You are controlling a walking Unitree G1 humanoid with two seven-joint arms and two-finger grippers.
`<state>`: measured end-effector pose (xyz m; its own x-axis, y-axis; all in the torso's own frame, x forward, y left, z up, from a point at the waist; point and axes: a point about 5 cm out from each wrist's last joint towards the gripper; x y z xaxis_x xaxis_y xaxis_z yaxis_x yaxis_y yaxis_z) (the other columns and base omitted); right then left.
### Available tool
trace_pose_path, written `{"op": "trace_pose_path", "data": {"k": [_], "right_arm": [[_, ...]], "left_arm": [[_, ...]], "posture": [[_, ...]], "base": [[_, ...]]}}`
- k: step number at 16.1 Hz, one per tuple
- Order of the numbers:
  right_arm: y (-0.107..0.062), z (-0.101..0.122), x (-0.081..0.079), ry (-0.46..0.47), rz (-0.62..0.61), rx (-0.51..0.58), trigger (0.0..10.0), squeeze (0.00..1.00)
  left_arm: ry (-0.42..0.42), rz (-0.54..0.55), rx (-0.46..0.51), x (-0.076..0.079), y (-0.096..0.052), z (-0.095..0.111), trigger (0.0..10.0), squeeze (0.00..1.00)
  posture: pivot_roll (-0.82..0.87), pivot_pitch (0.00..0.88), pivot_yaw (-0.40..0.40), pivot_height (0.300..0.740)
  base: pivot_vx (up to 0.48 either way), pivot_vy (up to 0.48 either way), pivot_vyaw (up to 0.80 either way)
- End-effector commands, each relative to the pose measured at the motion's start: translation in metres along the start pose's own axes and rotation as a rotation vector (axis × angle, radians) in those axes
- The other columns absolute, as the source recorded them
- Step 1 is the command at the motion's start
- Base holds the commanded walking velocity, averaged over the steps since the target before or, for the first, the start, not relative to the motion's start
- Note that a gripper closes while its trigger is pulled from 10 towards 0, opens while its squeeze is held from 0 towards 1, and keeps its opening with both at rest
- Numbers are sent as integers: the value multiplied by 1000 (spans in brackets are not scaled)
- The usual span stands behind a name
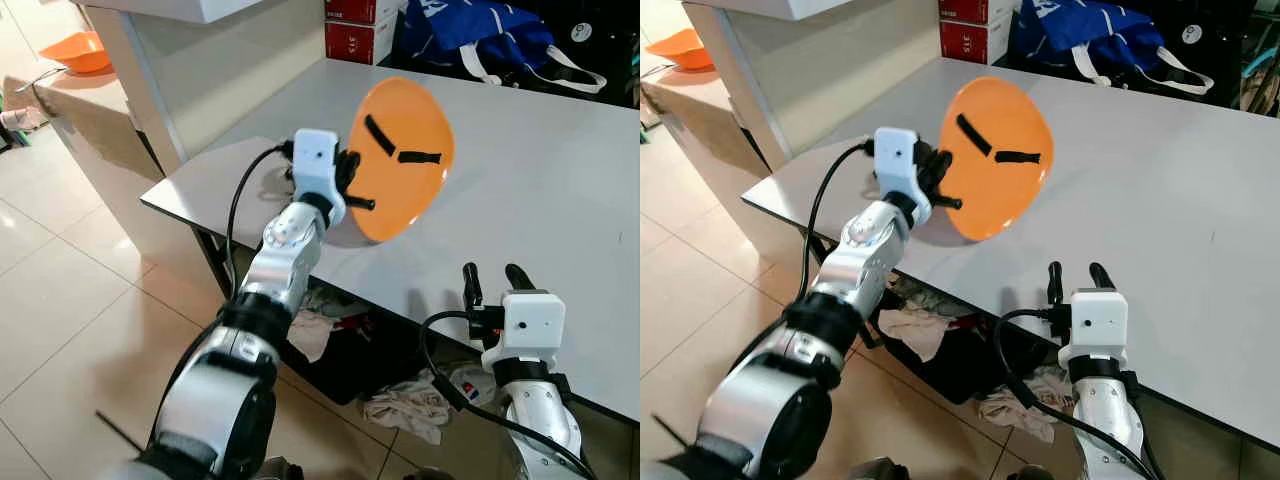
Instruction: Setting the table
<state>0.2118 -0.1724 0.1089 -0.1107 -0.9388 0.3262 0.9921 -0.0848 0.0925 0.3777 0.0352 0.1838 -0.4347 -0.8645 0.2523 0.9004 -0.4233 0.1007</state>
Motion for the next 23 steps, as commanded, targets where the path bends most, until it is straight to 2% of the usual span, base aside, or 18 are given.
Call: {"op": "trace_pose_path", "data": {"k": [1, 4, 8, 11, 14, 17, 23], "right_arm": [[0, 2, -2, -1, 2, 12, 10000, 0], [1, 2, -3, 4, 2, 11, 10000, 0], [1, 2, -3, 4, 2, 10, 10000, 0], [1, 2, -4, 3, 0, 9, 10000, 0], [1, 2, -4, 3, -2, 8, 10000, 0], [2, 1, -4, 6, -2, 8, 10000, 0], [2, 1, -4, 6, -1, 8, 10000, 0]], "left_arm": [[12, -23, 30, 3, 5, 10, 10000, 0], [-9, -58, 38, 4, 6, 15, 10000, 0], [-12, -170, 30, 12, 7, 17, 10000, 0], [-23, -189, 36, 14, 7, 18, 10000, 0], [-131, -144, 1, 9, 5, 9, 10000, 0], [-238, -55, -90, 5, -1, -17, 10000, 0], [-257, -36, -115, 4, -2, -22, 10000, 0]], "posture": [[-99, 0, 111, 707], [-95, 0, 115, 707], [-96, 0, 114, 707], [-98, 0, 116, 707], [-98, 0, 119, 707], [-96, 0, 118, 707], [-97, 0, 117, 707]], "base": [[0, 0, 0], [0, 0, 0], [0, 0, 0], [0, 0, 0], [0, 0, 0], [0, 0, 0], [0, 0, 0]]}}
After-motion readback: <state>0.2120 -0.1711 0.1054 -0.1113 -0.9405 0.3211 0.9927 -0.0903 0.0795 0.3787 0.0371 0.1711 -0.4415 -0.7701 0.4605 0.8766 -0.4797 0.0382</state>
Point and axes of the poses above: a point about 5 cm out from each wrist's last joint towards the gripper, its own y axis pointing out of the wrist towards the gripper, its own z axis along the axis of the wrist's last joint, x = y × z, and after that the axes turned 8 degrees about -y, right-handed
